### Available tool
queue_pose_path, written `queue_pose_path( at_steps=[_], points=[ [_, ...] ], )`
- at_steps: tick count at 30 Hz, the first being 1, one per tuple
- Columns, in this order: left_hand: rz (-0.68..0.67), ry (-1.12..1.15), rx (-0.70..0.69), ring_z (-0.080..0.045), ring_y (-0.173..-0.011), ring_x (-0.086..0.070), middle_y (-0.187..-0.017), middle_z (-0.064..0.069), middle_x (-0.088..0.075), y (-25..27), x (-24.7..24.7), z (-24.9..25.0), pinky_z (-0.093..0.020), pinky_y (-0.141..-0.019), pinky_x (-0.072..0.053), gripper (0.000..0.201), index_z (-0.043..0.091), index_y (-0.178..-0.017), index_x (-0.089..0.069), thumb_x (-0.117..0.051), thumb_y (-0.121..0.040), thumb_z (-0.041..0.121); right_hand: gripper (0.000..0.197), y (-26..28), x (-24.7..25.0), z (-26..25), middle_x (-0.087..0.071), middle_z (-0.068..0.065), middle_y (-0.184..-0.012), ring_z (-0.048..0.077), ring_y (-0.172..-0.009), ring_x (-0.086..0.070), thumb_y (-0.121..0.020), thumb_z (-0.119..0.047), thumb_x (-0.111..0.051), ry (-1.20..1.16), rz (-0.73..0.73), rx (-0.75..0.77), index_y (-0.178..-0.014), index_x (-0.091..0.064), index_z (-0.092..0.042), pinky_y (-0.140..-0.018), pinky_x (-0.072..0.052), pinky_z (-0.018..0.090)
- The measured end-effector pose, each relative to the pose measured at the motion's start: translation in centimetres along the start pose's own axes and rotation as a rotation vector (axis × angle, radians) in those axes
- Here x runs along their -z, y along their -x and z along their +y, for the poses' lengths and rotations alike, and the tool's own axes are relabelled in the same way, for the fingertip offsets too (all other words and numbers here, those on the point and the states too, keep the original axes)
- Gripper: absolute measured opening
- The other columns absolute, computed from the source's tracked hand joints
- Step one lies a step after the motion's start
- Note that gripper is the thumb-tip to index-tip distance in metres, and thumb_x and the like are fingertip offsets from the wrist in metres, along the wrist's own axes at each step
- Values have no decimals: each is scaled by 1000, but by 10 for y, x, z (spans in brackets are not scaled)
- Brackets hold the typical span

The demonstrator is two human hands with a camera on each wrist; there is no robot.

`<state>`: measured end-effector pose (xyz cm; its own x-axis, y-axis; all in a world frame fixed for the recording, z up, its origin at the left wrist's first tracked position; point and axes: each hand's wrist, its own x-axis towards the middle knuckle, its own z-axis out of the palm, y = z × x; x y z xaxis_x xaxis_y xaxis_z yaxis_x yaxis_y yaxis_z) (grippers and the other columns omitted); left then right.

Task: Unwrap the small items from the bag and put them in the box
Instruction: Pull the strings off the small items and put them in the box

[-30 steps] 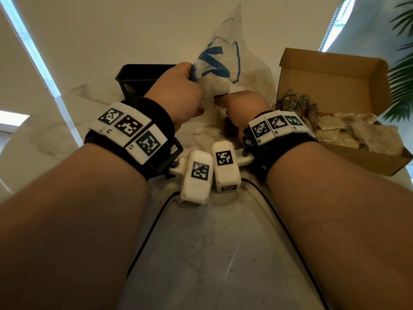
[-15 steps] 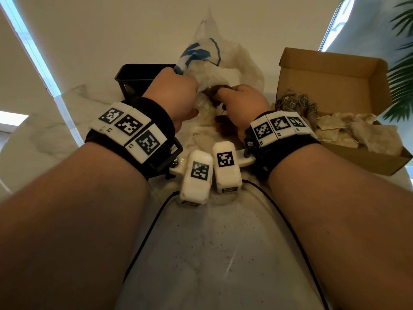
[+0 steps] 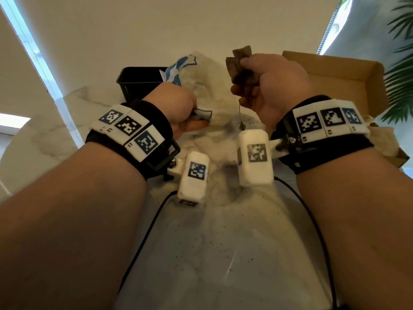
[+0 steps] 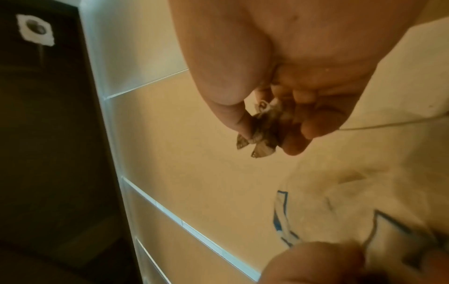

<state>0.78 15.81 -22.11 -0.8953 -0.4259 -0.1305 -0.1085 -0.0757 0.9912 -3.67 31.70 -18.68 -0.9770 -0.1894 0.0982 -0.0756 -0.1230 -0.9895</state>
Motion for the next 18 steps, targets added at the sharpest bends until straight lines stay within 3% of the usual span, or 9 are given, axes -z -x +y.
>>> queue_pose_path(
  at_steps=[2, 3, 5, 6, 9, 12, 15, 18],
  points=[
    [-47, 37, 34, -23, -92, -73, -121, -17, -70, -1, -2, 1, -39, -76, -64, 14, 5, -108, -62, -59, -95, 0, 17, 0, 0, 1, -71, 4, -77, 17, -64, -67, -99, -20, -55, -65, -32, -40, -107, -67, -11, -55, -50, 26],
    [-79, 25, 73, -23, -90, -74, -118, -15, -72, 1, -3, 1, -38, -72, -64, 14, 8, -111, -63, -63, -96, 8, 18, 0, 0, 1, -70, 5, -77, 17, -63, -67, -101, -20, -53, -97, -41, -44, -110, -67, -13, -55, -50, 26],
    [-62, -67, 106, -21, -93, -72, -115, -8, -72, 4, -3, 4, -34, -65, -60, 32, 19, -120, -64, -73, -91, 28, 26, -1, 1, -1, -71, 6, -80, 18, -63, -68, -102, -18, -51, -142, -45, -40, -126, -61, -18, -54, -51, 26],
    [-41, -126, 91, -20, -97, -68, -115, -4, -71, 4, -2, 5, -33, -67, -58, 40, 23, -121, -64, -77, -86, 37, 30, -1, 2, -2, -73, 6, -82, 18, -64, -69, -102, -18, -51, -145, -44, -33, -131, -58, -22, -53, -52, 26],
    [72, -176, -24, -20, -103, -64, -113, 0, -69, 0, 3, 11, -36, -79, -54, 58, 26, -125, -65, -79, -73, 50, 30, -1, 3, -4, -76, 6, -89, 19, -68, -71, -101, -18, -53, -52, -60, 4, -130, -60, -24, -53, -52, 27],
    [226, -212, -180, -22, -99, -64, -114, 1, -64, 2, 6, 20, -35, -76, -51, 79, 19, -137, -54, -74, -70, 54, 25, 2, 4, -4, -76, 9, -87, 21, -68, -70, -98, -16, -59, 60, -89, 51, -122, -65, -19, -53, -51, 29],
    [181, -111, -299, -20, -95, -69, -109, 2, -65, 7, 2, 26, -33, -68, -52, 51, 19, -125, -61, -71, -82, 44, 20, 5, 7, -5, -78, 7, -86, 21, -70, -71, -96, -17, -64, 189, -165, 87, -116, -68, -17, -60, -54, 32],
    [-74, 34, -157, -24, -97, -71, -112, -7, -68, 21, -8, 24, -32, -65, -56, 35, 22, -117, -65, -65, -93, 47, 19, 6, 7, -4, -78, 7, -90, 22, -75, -73, -94, -19, -66, 312, -237, 139, -112, -70, -16, -64, -55, 33]
  ],
)
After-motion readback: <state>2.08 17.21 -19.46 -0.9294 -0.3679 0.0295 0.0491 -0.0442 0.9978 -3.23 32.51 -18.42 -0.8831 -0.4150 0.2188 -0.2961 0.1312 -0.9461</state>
